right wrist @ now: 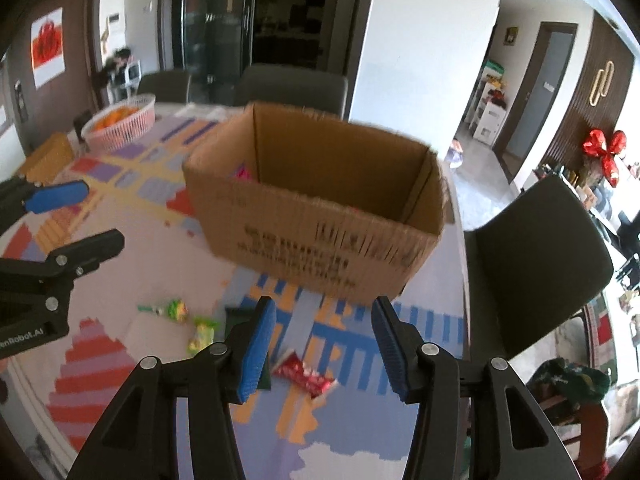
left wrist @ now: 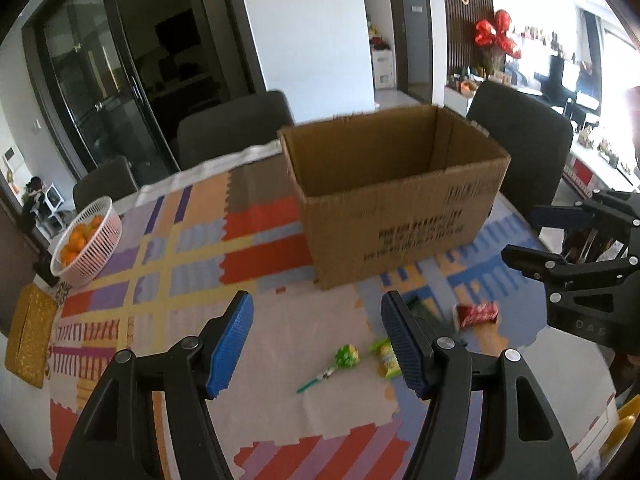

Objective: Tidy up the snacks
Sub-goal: 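Move left gripper to the green lollipop while right approaches the red wrapped candy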

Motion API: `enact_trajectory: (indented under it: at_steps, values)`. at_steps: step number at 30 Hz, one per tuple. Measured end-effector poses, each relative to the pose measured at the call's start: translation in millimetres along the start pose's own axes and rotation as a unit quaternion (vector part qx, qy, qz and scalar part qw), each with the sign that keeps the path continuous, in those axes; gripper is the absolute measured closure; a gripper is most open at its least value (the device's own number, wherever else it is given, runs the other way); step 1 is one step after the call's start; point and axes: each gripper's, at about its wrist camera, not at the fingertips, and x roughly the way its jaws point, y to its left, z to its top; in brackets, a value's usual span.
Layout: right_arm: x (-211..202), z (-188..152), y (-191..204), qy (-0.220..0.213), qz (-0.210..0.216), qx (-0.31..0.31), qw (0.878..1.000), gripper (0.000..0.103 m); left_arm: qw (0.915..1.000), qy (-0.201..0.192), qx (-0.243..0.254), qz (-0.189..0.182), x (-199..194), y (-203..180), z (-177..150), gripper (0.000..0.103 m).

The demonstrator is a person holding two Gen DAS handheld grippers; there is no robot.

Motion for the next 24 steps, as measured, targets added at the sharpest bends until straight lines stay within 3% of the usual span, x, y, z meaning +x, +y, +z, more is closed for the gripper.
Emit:
enact_trajectory:
  at_steps: [16, 24]
  values:
    - [64, -50, 26, 0.130, -0.001, -0.059, 0.990, 0.052, 0.9935, 0.111, 0.026, -0.009, 67, -6, -51, 0.037]
    - [88, -63, 24, 0.162, -0.013, -0.074, 0.984, 0.052, 0.9898, 0.139, 0.030, -0.017, 93, -8, -60, 0.037]
